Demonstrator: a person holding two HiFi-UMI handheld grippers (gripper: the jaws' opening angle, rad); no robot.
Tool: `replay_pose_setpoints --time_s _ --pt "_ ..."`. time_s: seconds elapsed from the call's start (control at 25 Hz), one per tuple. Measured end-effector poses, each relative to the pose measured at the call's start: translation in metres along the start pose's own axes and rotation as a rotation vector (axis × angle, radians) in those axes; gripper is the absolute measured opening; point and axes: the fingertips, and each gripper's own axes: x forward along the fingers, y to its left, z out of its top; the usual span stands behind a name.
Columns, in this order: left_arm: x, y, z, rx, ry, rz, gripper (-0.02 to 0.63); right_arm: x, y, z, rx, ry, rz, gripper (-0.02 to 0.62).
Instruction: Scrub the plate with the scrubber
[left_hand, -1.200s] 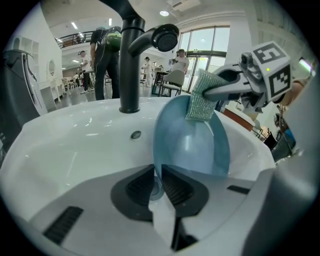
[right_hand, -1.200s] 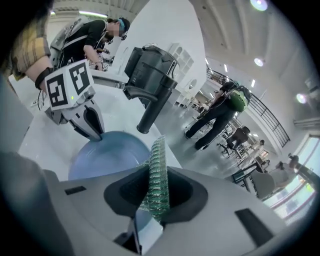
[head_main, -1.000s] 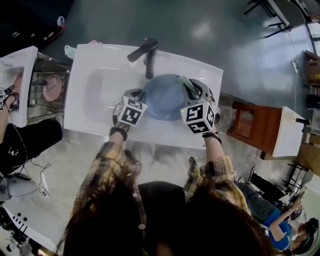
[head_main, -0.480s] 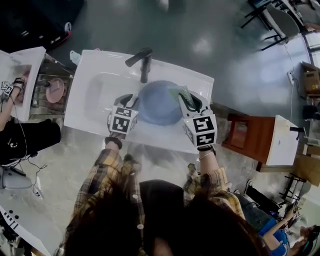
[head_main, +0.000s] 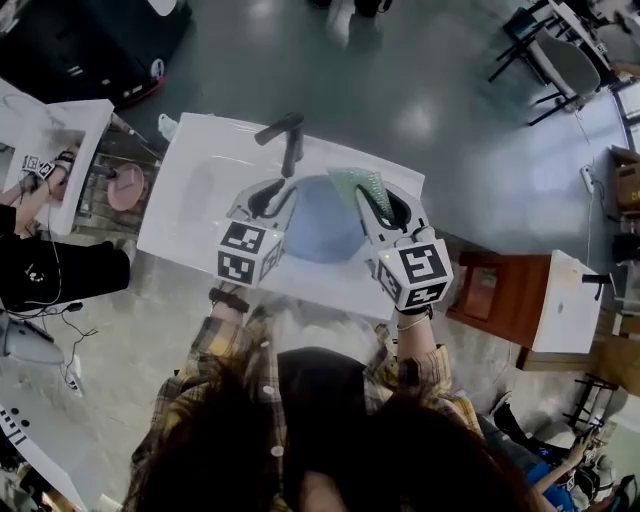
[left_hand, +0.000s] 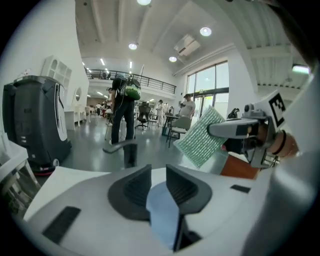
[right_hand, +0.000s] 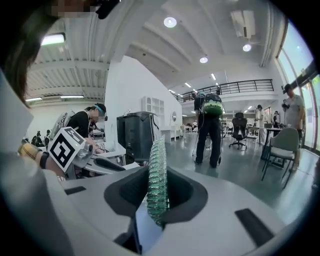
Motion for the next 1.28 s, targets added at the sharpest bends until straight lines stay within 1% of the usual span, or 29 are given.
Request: replay_pose_setpoints --time_s 0.04,0.16,0.28,0.44,0.56,0.64,0.76,0.96,1.28 --pt "-0.003 -0.005 0.013 0.012 -0.029 -0.004 0.091 -0.003 -0.001 0.008 -0.006 -0.024 0.001 0.094" --pt "-0.011 -0.022 0.048 0.042 -0.125 -0.028 0.051 -0.01 -0.001 0.029 -0.033 -0.09 0.006 0.094" --pt "-0.018 -0.036 0.075 0.042 -0.207 -0.053 0.036 -0.015 0.001 0.044 -0.062 -0.124 0.02 0.094" --pt "-0.027 -0.051 0.095 0.04 -0.269 -0.092 0.021 -0.022 -0.004 0.052 -0.043 -0.148 0.036 0.094" --pt "-0.033 -0.059 0.108 0.045 -0.309 -0.104 0.02 -0.027 -0.007 0.056 -0.045 -0.161 0.041 0.094" --pt "-0.036 -0.062 0.114 0.054 -0.322 -0.101 0.018 -0.031 -0.008 0.059 -0.049 -0.17 0.04 0.094" --pt "-0.037 -0.064 0.115 0.066 -0.315 -0.093 0.015 -0.034 -0.007 0.059 -0.062 -0.174 0.032 0.094" --pt "-0.039 -0.068 0.116 0.057 -0.32 -0.096 0.015 -0.034 -0.005 0.056 -0.046 -0.167 0.036 0.094" --pt "-0.047 -0.07 0.119 0.073 -0.335 -0.087 0.015 -0.037 0.0 0.06 -0.068 -0.171 0.031 0.094"
